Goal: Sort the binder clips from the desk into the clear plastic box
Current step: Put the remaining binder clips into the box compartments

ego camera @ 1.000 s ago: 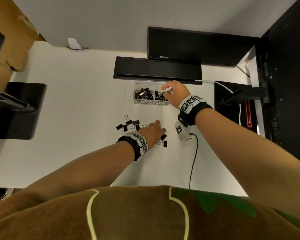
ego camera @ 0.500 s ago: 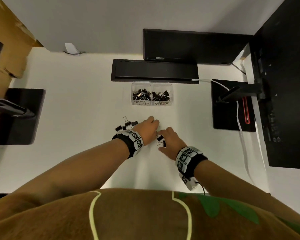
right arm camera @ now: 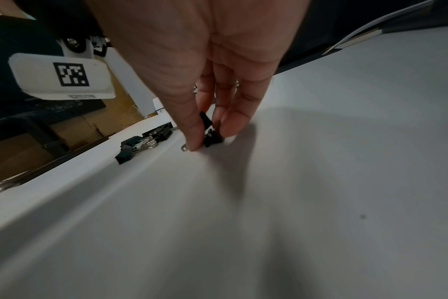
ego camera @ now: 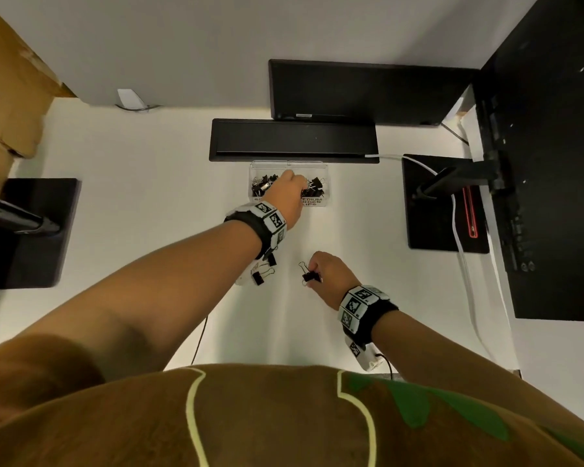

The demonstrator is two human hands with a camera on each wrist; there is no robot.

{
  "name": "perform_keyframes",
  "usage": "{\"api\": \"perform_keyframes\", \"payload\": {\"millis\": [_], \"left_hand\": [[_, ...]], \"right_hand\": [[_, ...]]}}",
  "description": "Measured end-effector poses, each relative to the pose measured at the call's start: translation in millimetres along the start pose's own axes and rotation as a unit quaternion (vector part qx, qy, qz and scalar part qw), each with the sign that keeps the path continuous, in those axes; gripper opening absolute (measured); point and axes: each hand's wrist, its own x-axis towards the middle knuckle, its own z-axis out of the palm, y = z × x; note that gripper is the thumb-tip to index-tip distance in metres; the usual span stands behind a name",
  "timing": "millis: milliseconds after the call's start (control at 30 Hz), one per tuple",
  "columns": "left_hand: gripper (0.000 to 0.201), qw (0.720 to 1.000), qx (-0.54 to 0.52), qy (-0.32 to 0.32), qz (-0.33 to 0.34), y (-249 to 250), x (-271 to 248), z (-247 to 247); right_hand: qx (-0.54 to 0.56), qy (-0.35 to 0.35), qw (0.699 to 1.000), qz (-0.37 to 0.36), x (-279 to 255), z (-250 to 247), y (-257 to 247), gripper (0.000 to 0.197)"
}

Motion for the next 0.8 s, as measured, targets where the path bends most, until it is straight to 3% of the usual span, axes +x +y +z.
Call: {"api": "perform_keyframes", "payload": {"millis": [100,233,433,633,800], "left_hand": [[0.053,0.993,0.119,-0.017,0.016,-1.7,-0.5,2.4],[0.065,0.987,0.158,-0.037,0.011,-4.9,-12.1,4.6],[0.053,0.996,0.082,0.030,0.003,-26.2,-47.9,11.2],[0.038,0.998,0.051,-0.013,-0.026,-64.7,-96.6,31.3],[0.044,0.997,0.044,-0.061,-0.028,-80.4,-126.3,47.8]], "right_hand": [[-0.001,0.013,1.000,0.003,3.0,0.0,2.4,0.010],[-0.007,0.036,0.999,0.012,8.3,-2.6,3.2,0.008],[0.074,0.058,0.995,0.040,26.4,-26.4,-6.8,0.006],[0.120,0.191,0.974,0.030,71.7,-84.9,-36.9,0.015],[0.051,0.194,0.979,0.039,105.6,-105.4,-51.2,0.009]]}}
